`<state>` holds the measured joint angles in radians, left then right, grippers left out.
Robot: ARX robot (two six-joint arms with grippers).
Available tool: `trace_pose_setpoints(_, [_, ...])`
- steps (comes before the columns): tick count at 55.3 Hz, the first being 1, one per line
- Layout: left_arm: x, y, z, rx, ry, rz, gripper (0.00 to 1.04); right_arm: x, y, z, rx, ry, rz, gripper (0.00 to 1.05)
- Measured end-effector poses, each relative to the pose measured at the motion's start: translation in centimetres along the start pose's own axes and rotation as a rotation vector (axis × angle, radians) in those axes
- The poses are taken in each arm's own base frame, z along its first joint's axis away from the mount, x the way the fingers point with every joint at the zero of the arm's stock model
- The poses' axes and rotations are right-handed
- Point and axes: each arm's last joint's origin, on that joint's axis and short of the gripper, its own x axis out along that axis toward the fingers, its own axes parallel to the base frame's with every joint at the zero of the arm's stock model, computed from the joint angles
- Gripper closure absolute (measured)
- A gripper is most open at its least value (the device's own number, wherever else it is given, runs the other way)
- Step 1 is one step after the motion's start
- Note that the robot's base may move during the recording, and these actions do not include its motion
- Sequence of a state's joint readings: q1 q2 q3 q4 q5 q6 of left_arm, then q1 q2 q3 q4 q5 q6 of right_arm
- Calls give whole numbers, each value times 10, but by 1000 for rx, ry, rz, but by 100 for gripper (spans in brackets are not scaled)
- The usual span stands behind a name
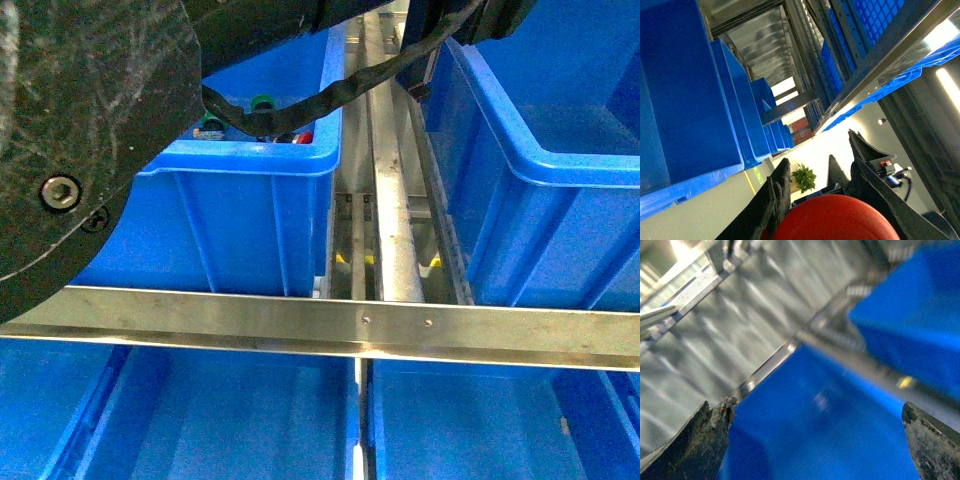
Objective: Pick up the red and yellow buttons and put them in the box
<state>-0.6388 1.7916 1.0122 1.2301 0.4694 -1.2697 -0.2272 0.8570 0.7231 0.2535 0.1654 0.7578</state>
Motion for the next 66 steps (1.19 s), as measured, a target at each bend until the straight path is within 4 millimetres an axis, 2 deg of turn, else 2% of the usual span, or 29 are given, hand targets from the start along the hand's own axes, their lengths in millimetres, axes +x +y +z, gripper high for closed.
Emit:
trace_pose_setpoints(3, [0, -1, 1, 4, -2, -3, 74, 1, -1, -9, 242, 70, 6, 6])
trace_pose_setpoints(7, [-1, -2, 2, 9, -5, -4, 74, -1, 4, -19, 471, 121, 19, 6])
trace_pose_setpoints(10, [-2, -2, 4, 12, -12, -1, 74, -5, 15, -30, 694, 184, 42, 6])
trace_pose_setpoints(13, [-3, -2, 8, 18, -20, 0, 74, -11, 27, -36, 824, 225, 73, 6])
trace_pose_setpoints(16, [-4, -2, 9, 22, -24, 0, 74, -16, 37, -43, 884, 263, 98, 6])
trace_pose_setpoints(27, [-4, -3, 14, 32, -30, -5, 74, -28, 61, -71, 939, 383, 124, 6])
trace_pose_setpoints(34, [-2, -5, 20, 40, -50, -9, 74, -33, 63, -96, 908, 434, 88, 6])
trace_pose_setpoints(40, [2, -8, 20, 38, -48, -24, 74, -35, 67, -105, 878, 450, 81, 6])
trace_pose_setpoints(51, [12, -10, 19, 24, -57, -43, 74, -38, 72, -116, 843, 469, 81, 6])
trace_pose_setpoints(66, [18, 1, 9, -4, -42, -21, 74, -39, 81, -111, 819, 459, 120, 6])
